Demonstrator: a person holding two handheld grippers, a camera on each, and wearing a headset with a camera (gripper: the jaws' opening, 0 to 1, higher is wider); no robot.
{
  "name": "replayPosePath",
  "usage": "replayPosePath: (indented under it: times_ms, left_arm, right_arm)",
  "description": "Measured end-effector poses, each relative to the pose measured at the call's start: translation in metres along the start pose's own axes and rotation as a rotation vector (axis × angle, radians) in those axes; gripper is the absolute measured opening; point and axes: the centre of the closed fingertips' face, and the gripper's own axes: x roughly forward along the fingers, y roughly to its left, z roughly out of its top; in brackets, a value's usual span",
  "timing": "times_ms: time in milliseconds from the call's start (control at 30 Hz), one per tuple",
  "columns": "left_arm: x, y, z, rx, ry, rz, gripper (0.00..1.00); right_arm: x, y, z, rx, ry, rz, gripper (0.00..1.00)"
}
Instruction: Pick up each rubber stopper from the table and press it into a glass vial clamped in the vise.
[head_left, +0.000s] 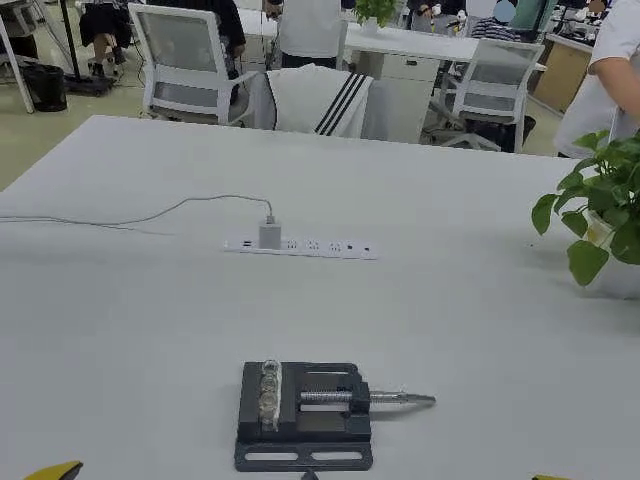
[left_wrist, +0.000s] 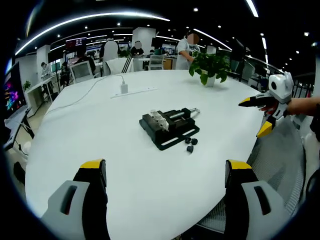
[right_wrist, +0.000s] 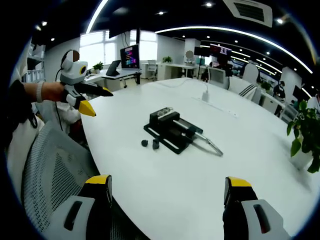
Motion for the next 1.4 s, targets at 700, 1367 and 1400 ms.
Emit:
replayPosePath:
  times_ms: [700,1367,1400]
  left_arm:
    - [0.008,0.005,0.001,0.028,-0.009,-0.018,0.99]
    - [0.013,0.006,0.001,0.020,-0.015,-0.029,0.98]
    - [0.013,0.006,0.001,0.019,-0.014,-0.030,0.98]
  right_arm:
    - [0.012,-0.005,0.001,0.027,-0.038,-0.037,0.91]
    - [0.039,0.007,0.009,0.045,-0.044,-0.018,0.86]
    - [0.043,0.009,0.011,0.049,-0.043,-0.016,0.85]
